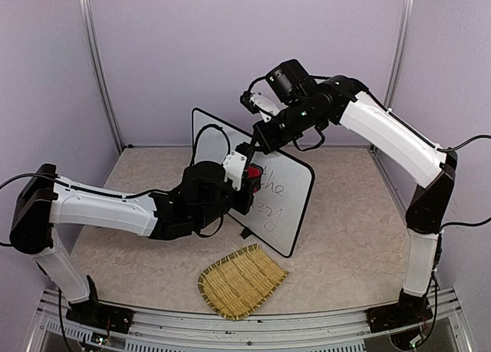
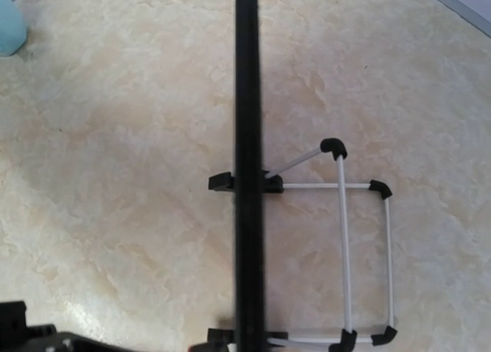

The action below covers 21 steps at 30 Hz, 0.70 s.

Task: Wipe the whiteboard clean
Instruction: Erase the center of the whiteboard.

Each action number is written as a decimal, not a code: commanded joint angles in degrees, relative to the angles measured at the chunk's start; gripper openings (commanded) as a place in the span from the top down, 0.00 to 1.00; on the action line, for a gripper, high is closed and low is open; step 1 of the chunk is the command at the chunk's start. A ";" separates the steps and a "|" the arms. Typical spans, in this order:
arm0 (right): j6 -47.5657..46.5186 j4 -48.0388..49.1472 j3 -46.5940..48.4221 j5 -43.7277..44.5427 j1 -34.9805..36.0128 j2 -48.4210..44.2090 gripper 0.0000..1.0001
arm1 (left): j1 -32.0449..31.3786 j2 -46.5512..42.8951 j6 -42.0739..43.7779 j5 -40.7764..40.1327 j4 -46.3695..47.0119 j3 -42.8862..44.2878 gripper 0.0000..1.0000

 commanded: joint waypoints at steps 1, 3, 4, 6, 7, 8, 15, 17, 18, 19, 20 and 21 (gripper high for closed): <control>-0.07 0.71 0.10 -6.88 2.46 -0.21 1.00 | -1.37 1.35 0.25 3.83 2.32 0.95 0.83; -0.09 0.97 0.01 -7.38 2.31 -0.20 1.00 | -1.08 1.33 0.02 0.61 0.79 1.03 0.83; -0.07 1.05 -0.11 -7.43 2.30 -0.13 1.00 | -0.79 1.21 -0.38 -0.88 -0.08 1.11 0.83; -0.08 0.96 -0.31 -7.58 2.23 -0.12 1.00 | 0.53 0.59 -1.64 -2.42 -1.64 1.22 0.83; -0.13 1.01 -0.41 -7.85 2.25 -0.15 1.00 | 1.45 0.11 -2.44 -2.69 -2.27 1.10 0.83; -0.20 1.11 -0.63 -8.05 2.22 -0.26 1.00 | 2.40 -0.20 -3.10 -2.73 -3.03 1.11 0.83; -0.34 1.11 -0.81 -8.40 1.93 -0.45 1.00 | 5.91 -1.46 -3.40 -2.40 -5.16 1.37 0.83; -0.33 1.15 -0.91 -8.40 1.83 -0.49 1.00 | 6.12 -1.19 -3.08 -2.11 -5.23 1.75 0.83; -0.33 1.09 -0.95 -8.49 1.75 -0.43 1.00 | 6.08 -1.11 -3.09 -1.67 -5.29 1.89 0.83; -0.37 1.15 -1.04 -8.49 1.71 -0.43 1.00 | 5.96 -0.93 -3.10 -0.89 -5.25 2.02 0.83; -0.41 1.23 -1.05 -8.55 1.74 -0.36 1.00 | 5.80 -0.81 -3.07 -0.06 -5.02 2.10 0.83; -0.43 1.24 -1.05 -8.66 1.68 -0.40 1.00 | 5.48 -0.66 -2.89 0.54 -4.65 2.06 0.83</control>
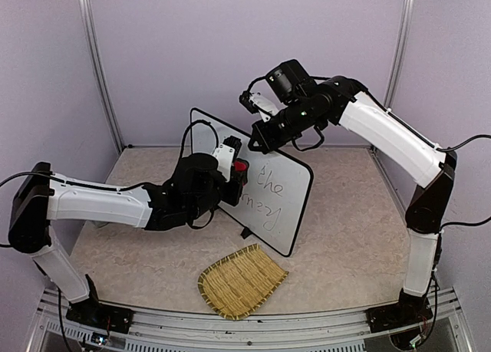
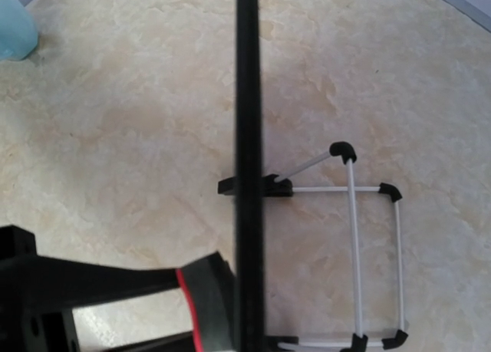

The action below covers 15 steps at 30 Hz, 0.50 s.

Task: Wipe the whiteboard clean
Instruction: Erase the center of the whiteboard.

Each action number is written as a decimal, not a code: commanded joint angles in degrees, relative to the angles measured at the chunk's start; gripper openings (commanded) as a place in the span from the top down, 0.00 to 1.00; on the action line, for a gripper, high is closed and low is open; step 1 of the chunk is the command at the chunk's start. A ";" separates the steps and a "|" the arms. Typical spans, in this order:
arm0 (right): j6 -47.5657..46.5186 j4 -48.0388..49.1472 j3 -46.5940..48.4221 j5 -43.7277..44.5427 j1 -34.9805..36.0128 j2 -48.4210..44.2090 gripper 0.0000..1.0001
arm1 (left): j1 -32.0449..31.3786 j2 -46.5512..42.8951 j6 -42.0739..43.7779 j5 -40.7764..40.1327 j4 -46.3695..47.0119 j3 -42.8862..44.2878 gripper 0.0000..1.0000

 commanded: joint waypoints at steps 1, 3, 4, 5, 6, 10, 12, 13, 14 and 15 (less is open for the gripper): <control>-0.55 0.34 -0.75 -7.15 1.81 -0.37 1.00 | 0.29 0.87 -0.02 2.18 0.55 2.00 0.83; -0.57 0.41 -0.76 -7.46 1.76 -0.30 1.00 | -0.91 1.44 0.85 3.11 1.84 1.97 0.83; -0.63 0.50 -0.73 -7.74 1.69 -0.28 1.00 | -1.64 1.71 1.44 3.45 2.55 1.97 0.83; -0.56 0.57 -0.78 -7.90 1.66 -0.21 1.00 | -2.36 2.10 1.99 3.70 3.20 2.05 0.83; -0.55 0.54 -0.79 -7.93 1.65 -0.14 1.00 | -2.98 2.45 2.50 4.08 3.66 2.30 0.83; -0.80 0.48 -0.81 -8.06 1.65 -0.12 1.00 | -4.70 3.52 3.11 5.35 4.42 4.22 0.83; -0.90 0.34 -0.93 -8.04 1.65 -0.15 1.00 | -5.37 3.79 3.43 5.13 4.59 5.02 0.83; -0.94 0.40 -0.95 -8.09 1.62 -0.22 1.00 | -5.44 3.90 3.60 4.91 4.62 5.31 0.83; -1.01 0.34 -0.92 -8.12 1.60 -0.15 1.00 | -5.52 3.89 3.61 4.63 4.68 5.57 0.83; -1.06 0.26 -0.96 -8.12 1.61 -0.19 1.00 | -5.46 3.91 3.65 4.05 4.67 5.77 0.83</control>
